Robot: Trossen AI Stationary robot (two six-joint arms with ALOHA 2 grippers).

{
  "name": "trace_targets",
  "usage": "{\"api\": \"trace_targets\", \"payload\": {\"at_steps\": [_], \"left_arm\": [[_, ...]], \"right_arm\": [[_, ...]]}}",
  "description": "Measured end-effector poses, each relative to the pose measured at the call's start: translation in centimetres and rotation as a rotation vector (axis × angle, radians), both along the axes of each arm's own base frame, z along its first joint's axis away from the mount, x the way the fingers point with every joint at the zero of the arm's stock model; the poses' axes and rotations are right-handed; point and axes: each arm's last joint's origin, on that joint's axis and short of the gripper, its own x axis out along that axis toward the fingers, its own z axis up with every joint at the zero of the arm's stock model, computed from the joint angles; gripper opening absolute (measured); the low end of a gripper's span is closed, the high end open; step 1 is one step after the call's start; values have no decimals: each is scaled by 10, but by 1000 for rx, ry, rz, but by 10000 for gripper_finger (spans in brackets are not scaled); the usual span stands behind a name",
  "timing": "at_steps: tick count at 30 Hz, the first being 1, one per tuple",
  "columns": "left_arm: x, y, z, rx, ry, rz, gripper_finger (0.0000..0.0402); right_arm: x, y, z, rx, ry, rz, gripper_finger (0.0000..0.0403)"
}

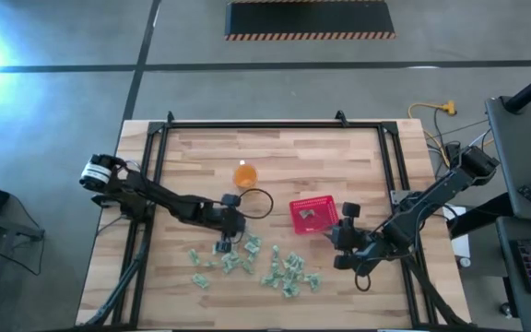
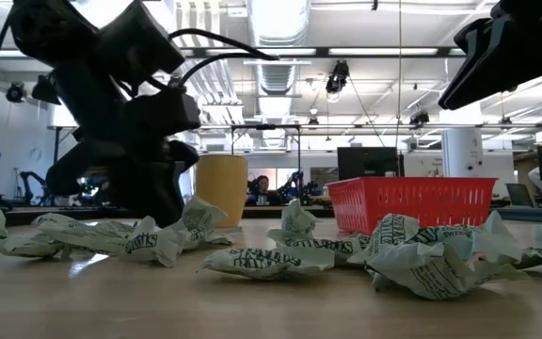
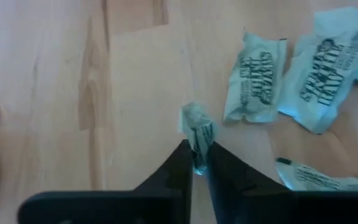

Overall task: Pick and place Stevia / Truvia into bins
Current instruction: Put the stevia packet into the basket

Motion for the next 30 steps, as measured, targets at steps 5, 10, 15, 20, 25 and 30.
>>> {"api": "trace_targets", "payload": {"at_steps": [5, 10, 15, 20, 25, 30], "left_arm": [[2, 1, 8, 12, -33, 14, 11], [17, -1, 26, 66, -186, -22, 14], [32, -2, 49, 132, -431, -85, 15], [46, 5, 69, 191, -591, -88, 15], [69, 10, 72, 197, -597, -94, 15], [101, 13, 64, 199, -557, -92, 15]], "right_arm": [[0, 0, 0, 0, 0, 0, 77], [0, 0, 0, -4, 0, 2, 72], [0, 0, 0, -4, 0, 2, 68], [0, 0, 0, -4, 0, 2, 73], [0, 0, 0, -4, 0, 2, 77], [-1, 2, -1, 33, 29, 29, 73]]}}
